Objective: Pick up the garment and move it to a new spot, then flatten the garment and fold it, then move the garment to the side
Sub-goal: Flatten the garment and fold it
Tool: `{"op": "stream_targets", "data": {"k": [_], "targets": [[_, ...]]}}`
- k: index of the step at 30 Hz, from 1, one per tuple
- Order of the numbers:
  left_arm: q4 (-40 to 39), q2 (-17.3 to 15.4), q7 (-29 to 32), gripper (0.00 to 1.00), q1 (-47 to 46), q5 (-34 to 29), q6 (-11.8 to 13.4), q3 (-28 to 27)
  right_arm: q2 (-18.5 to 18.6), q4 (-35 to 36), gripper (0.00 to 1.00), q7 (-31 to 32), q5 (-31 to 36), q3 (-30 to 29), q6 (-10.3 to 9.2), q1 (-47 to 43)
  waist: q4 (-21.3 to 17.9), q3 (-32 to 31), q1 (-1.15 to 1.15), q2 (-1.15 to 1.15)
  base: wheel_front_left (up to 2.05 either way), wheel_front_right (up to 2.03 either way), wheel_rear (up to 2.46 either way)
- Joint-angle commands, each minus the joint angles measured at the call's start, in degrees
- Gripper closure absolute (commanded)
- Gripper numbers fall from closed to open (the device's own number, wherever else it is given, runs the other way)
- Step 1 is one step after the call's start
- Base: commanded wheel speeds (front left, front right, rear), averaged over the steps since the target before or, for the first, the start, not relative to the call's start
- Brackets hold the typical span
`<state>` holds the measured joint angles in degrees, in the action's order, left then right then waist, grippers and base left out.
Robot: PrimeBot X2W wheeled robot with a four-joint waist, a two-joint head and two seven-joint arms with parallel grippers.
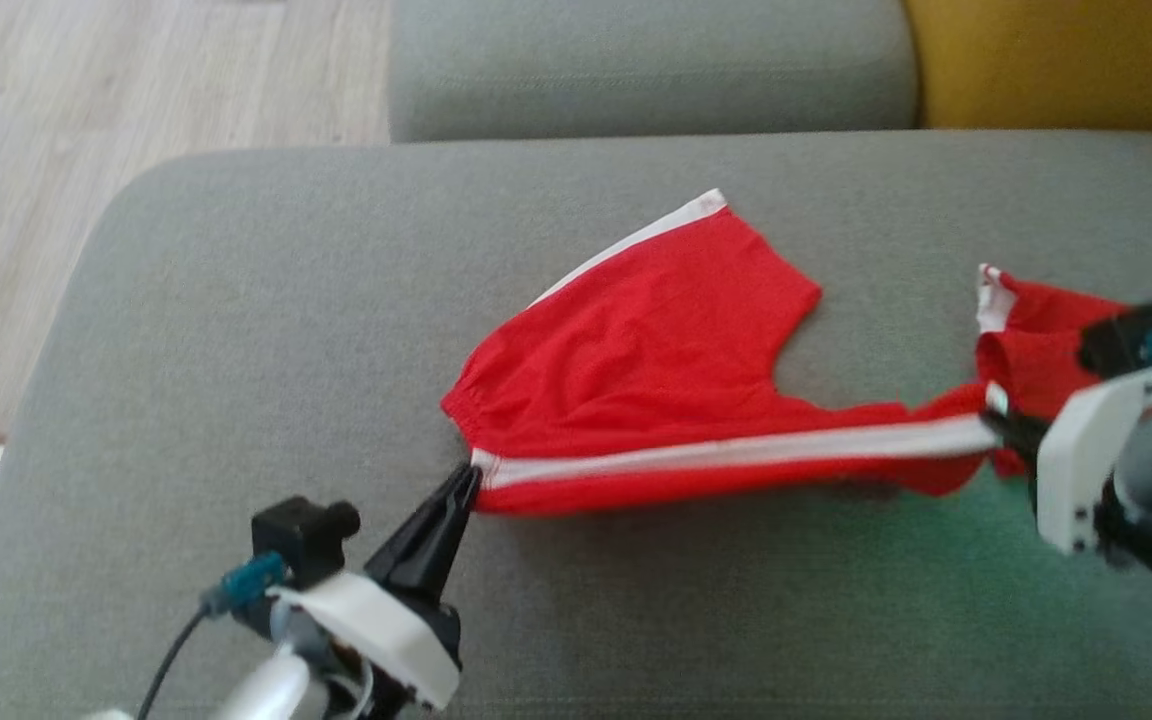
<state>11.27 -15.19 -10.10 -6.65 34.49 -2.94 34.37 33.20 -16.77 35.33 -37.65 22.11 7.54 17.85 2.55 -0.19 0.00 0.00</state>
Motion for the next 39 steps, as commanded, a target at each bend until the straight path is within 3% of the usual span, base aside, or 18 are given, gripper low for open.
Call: {"op": "stream_targets", "data": {"k": [1, 17, 39], "targets": [[-1.7, -0.5, -0.1, 1.00, -4.0, 0.7, 0.4, -2.9, 1.4, 1.3, 1.00, 0.2, 1.0, -1.0, -0.05, 3.4, 1.1, 1.2, 0.00, 0.00, 0.00, 0.00, 0.00], [4.8, 4.5, -1.8, 1.00, -14.8, 1.4, -1.6, -2.6, -3.3, -9.3, 1.00, -0.4, 6.3, -2.2, -0.05, 19.5, 8.5, 9.1, 0.00, 0.00, 0.00, 0.00, 0.00], [20.6, 11.8, -4.7, 1.00, -32.1, 2.8, -4.3, 0.8, -6.5, -25.4, 1.00, -8.6, 14.4, 5.8, -0.05, 41.0, 14.3, 20.2, 0.00, 0.00, 0.00, 0.00, 0.00]]}}
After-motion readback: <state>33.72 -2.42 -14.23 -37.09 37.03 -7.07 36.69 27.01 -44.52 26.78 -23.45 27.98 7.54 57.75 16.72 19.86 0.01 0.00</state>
